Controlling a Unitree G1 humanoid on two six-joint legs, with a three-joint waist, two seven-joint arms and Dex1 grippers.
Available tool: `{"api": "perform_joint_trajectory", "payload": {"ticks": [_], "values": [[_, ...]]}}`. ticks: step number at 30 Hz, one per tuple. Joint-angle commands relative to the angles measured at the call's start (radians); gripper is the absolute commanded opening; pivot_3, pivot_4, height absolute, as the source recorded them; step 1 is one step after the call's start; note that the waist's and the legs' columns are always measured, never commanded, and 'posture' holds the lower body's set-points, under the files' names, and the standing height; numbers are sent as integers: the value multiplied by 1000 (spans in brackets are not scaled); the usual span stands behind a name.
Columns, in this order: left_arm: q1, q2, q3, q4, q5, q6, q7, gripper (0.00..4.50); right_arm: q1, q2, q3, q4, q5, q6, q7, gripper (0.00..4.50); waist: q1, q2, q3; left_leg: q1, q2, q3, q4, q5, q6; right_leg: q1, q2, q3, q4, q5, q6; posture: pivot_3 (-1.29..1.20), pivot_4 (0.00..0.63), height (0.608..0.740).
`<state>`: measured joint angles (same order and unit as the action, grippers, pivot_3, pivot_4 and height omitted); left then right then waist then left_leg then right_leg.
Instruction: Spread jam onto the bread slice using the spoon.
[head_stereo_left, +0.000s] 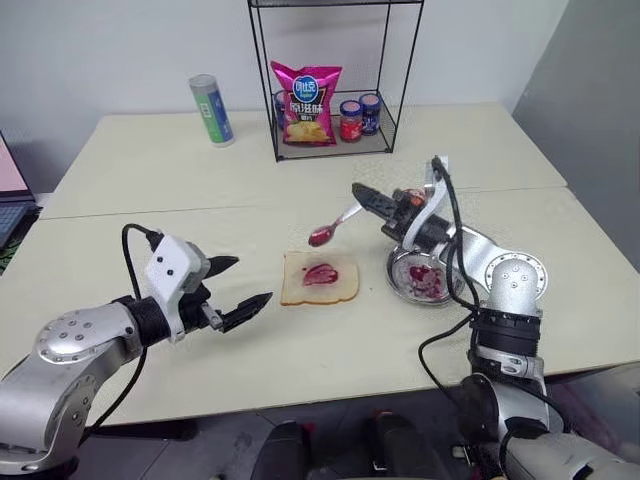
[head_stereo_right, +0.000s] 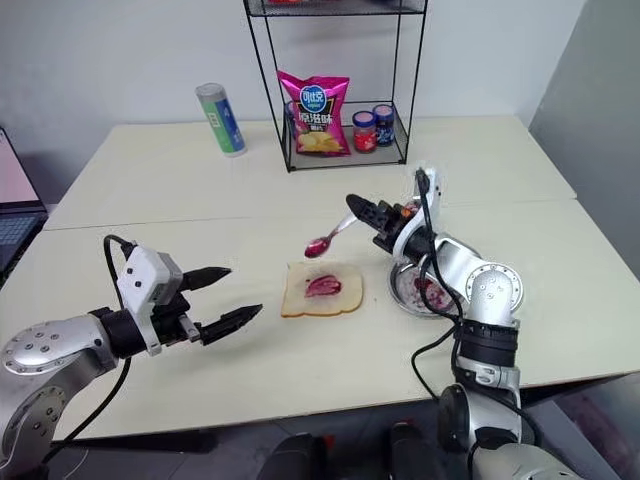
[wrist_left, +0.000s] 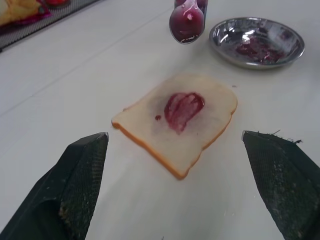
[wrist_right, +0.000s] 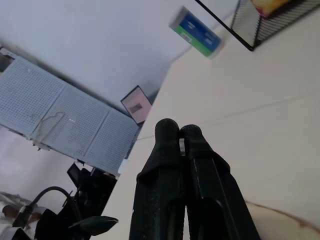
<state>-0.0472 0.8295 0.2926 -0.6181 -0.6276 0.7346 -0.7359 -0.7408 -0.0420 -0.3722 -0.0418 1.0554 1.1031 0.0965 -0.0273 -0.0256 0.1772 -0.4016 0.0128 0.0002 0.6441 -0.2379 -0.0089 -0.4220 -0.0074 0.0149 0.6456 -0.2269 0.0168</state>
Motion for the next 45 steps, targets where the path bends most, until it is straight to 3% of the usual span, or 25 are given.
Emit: {"api": "perform_joint_trajectory", "payload": {"ticks": [1,5,9,14,19,30,45], "values": [[-88,28,-58,-25,-38,8,-45,4500,-21,-52,-38,-112,82,-2,-24,42,0,0,0,0,0,0,0,0,0,0,1,1,0,0,0,0,150,740],[-215,28,-167,20,-29,-2,-97,4500,10,-134,-62,-185,152,13,-54,42,1,0,0,0,-2,2,1,0,0,0,1,1,-2,1,2,0,150,740],[-434,-50,-383,162,54,-84,-214,4500,134,-267,-150,-283,160,-8,-124,42,6,-2,1,-1,-3,3,1,0,0,1,1,2,-2,1,3,0,150,740],[-527,-114,-532,294,172,-205,-305,4500,317,-294,-193,-332,133,-79,-154,42,-6,-1,1,0,-1,4,-1,0,0,0,2,4,-2,1,2,0,150,740],[-561,-177,-594,390,244,-279,-335,4500,464,-292,-194,-288,92,-162,-85,42,-9,0,2,1,1,4,-1,0,0,0,5,4,0,0,1,0,150,740],[-573,-231,-592,464,319,-327,-341,4500,455,-352,-152,-19,-34,-292,117,42,-4,0,2,0,0,5,0,0,1,-1,5,4,-1,0,2,0,150,740],[-558,-226,-557,447,319,-307,-332,4500,393,-392,-165,88,-57,-311,166,3129,-4,0,2,0,0,4,0,0,1,0,5,4,0,1,2,0,150,740]]}}
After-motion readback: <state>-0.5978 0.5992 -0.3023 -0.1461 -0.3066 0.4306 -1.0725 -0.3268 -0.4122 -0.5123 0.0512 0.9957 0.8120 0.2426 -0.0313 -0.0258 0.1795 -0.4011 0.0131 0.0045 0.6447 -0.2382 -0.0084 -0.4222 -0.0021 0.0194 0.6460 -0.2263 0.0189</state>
